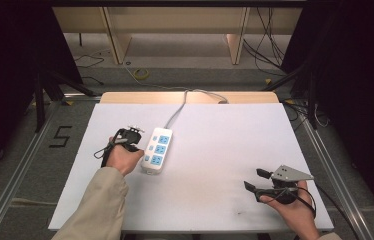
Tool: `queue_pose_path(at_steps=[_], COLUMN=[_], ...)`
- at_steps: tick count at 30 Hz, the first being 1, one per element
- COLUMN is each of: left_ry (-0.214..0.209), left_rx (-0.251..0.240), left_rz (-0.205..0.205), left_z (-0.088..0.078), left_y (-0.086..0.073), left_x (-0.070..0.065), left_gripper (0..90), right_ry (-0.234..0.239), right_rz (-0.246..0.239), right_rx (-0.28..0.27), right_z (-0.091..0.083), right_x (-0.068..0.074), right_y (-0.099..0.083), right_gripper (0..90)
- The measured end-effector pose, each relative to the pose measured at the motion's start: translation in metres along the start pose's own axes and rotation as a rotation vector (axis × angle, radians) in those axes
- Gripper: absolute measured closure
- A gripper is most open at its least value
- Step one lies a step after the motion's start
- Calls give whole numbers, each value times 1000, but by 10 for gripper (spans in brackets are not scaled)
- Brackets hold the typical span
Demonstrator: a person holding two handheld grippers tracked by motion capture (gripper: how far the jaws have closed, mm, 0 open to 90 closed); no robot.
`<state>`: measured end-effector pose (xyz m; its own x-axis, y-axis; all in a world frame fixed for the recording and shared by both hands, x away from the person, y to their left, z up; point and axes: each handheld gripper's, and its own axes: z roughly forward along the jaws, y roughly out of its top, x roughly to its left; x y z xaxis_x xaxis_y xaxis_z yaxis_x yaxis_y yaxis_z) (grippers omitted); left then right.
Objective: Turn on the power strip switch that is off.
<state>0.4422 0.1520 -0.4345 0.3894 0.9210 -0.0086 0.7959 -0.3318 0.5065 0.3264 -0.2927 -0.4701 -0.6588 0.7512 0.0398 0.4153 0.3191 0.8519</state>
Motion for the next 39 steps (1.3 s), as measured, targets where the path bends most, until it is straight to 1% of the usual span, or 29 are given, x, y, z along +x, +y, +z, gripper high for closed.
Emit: queue_pose_path(at_steps=[2,6,19,39], left_ry=[-4,-9,-6,-1], left_rx=[8,19,80,124], left_rz=[16,24,51,43], left_z=[-1,1,6,10], left_y=[2,6,12,16], left_x=[-4,-9,-15,-16], left_gripper=[900,899,899,899], right_ry=[0,1,1,3], right_rz=[0,4,1,1], right_rx=[0,-2,1,2], right_z=[0,-1,0,-1], right_x=[0,0,0,-1], right_y=[0,0,0,0], right_gripper=[323,323,323,323])
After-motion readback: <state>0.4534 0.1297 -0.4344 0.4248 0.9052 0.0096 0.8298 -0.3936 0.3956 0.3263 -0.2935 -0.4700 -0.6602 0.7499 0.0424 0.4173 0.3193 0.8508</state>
